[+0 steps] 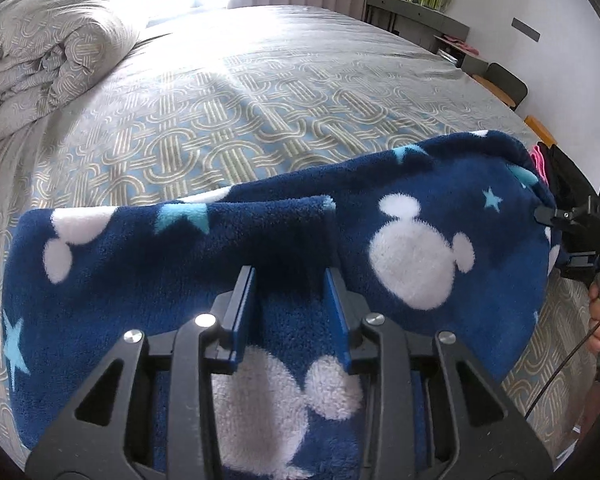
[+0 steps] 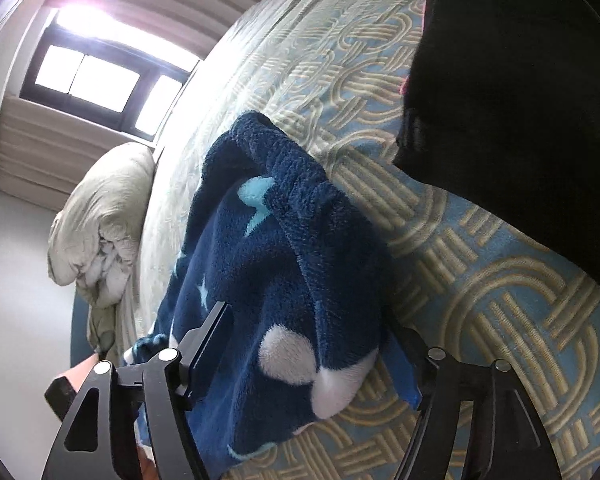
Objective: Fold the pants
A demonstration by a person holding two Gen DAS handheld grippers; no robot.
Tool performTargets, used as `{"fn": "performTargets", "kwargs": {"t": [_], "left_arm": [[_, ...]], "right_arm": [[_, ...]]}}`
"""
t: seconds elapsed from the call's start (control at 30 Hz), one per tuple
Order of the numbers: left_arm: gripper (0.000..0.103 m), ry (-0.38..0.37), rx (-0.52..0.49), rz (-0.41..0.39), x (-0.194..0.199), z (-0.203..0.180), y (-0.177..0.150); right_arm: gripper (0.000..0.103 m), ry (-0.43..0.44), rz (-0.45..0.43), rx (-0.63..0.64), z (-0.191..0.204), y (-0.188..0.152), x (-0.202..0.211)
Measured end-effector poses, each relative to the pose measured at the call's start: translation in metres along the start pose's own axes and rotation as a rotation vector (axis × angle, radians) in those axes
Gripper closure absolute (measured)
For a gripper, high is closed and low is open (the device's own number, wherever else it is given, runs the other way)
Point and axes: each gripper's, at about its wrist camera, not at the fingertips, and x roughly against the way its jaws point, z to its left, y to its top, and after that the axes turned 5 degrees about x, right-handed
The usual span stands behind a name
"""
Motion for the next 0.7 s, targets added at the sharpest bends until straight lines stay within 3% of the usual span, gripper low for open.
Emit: {"fn": "performTargets", "kwargs": {"t": [0.07,0.13,0.2,0.23,0.27,0.33,0.37,0.7], "left_arm": [[0.063,-0.005,-0.002,0.0,0.001,0.0,0.0],[0.051,-0.024,-0.009,0.01,0.003,-0.002,-0.001],[0.048,-0.015,-0.028,0.001,0.006,-0.005,-0.002],[0.048,-0.006,-0.044,-0.004,0.008,-0.007,-0.003],[0.048,-0.002,-0.055,-0.006,0.01,-0.008,-0.004],[0.048,-0.008,-0.054,-0.005,0.011,-0.006,-0.005],[0.048,-0.011,-0.047,-0.004,0.012,-0.004,-0.006],[0.047,-0.075,0.027,0.02,0.009,0.011,-0.011]], "right_arm": [[0.03,-0.007,-0.001,0.0,0.003,-0.002,-0.001],[0.029,-0.011,0.0,-0.006,0.002,-0.001,0.0],[0.03,-0.021,-0.003,-0.004,0.003,0.0,-0.001],[0.037,-0.04,-0.008,0.009,0.003,-0.001,0.002],[0.053,-0.055,-0.009,0.024,0.003,-0.001,0.003],[0.072,-0.072,-0.006,0.06,0.011,-0.001,0.0],[0.076,-0.066,-0.007,0.066,0.014,-0.002,0.001],[0.08,-0.095,-0.079,0.207,0.063,-0.007,0.019]]}}
